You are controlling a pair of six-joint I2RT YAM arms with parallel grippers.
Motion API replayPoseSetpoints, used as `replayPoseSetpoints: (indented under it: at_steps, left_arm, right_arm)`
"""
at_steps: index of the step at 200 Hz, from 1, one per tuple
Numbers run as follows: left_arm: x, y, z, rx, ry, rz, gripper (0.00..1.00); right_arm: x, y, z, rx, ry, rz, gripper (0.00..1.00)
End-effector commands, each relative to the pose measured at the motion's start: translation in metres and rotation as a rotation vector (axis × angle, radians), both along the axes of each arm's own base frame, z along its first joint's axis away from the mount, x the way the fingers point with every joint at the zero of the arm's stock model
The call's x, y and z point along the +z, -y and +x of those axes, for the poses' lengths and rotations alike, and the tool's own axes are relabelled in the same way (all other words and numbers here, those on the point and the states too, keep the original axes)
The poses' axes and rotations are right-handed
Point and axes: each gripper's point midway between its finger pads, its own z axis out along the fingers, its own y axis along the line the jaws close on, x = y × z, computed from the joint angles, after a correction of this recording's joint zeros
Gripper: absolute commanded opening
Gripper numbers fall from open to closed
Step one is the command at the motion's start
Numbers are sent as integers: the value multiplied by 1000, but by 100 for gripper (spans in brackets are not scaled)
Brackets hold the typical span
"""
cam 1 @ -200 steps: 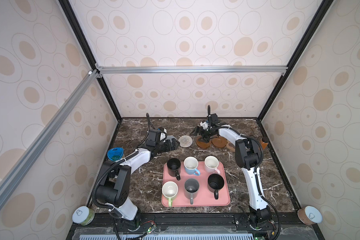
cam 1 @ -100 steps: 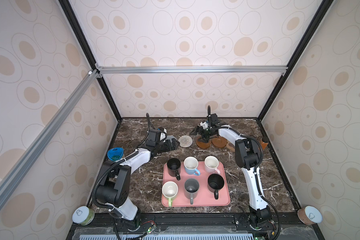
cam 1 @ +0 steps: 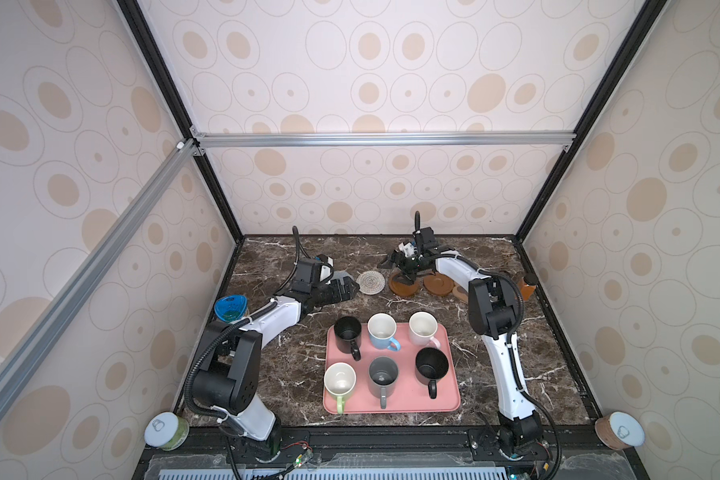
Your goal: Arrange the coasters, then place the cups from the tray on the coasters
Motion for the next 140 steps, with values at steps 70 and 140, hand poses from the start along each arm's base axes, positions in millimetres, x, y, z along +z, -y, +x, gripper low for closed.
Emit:
replayPoseSetpoints:
  at_steps: [70,140]
  left_arm:
    - [24,-5,5,18,53,0,100]
    - [30,-6,5,24,64,-7,100]
  right_arm:
    - [-10,2,0,-16,-14,-36,92]
    - [56,30,-1,-55,105,3,92]
